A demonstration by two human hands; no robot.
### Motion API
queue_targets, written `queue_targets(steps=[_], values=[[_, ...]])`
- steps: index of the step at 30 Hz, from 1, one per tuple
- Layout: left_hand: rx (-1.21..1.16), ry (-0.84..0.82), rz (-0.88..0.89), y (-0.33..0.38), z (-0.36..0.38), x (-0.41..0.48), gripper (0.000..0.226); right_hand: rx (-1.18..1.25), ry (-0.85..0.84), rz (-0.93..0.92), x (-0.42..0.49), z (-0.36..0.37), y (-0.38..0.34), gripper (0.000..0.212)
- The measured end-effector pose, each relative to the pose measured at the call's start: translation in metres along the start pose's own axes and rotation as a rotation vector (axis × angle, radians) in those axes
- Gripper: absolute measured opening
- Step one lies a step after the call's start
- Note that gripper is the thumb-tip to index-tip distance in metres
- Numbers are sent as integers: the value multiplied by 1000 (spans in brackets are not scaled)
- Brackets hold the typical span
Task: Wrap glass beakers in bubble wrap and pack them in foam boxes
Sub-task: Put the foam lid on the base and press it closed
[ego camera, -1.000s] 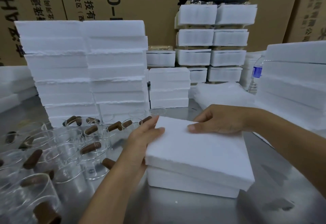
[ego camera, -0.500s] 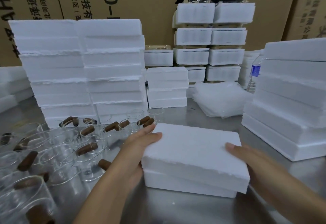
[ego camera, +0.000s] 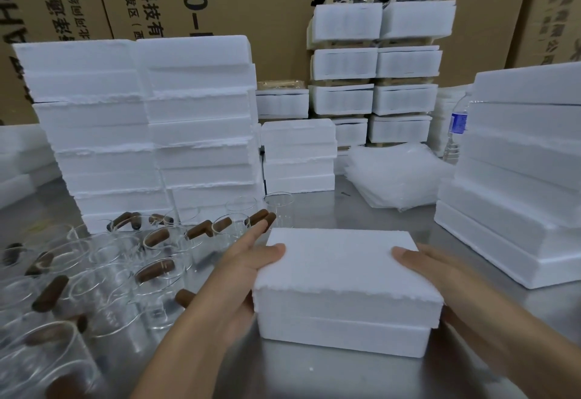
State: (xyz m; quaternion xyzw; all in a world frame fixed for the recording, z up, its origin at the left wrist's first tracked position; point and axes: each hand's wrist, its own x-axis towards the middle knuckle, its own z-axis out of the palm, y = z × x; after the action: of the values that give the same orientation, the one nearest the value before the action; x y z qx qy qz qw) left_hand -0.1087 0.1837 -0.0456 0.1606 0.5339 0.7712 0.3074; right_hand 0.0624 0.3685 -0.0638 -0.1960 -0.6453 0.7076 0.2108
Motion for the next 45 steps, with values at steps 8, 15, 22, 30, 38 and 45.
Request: queue_targets(steps=[8,15,22,30,38,45], values=[[34,-13,-29,-1,-1,1,32,39,13,13,11,18,-6,30],[69,28,-45,-1,-1,1,30,160,-31,29,9,21,0,26],[128,74,-43,2,-2,1,37,183,34,30,11,26,-3,27],[352,175,-36,7,-1,0,28,-229,-112,-179,-9,9,-2,92],[569,259,2,10,8,-9,14,-557,-262,-233,3,-4,-1,85],[507,298,1,5,8,-9,21,-591,-279,-231,8,-4,1,91]])
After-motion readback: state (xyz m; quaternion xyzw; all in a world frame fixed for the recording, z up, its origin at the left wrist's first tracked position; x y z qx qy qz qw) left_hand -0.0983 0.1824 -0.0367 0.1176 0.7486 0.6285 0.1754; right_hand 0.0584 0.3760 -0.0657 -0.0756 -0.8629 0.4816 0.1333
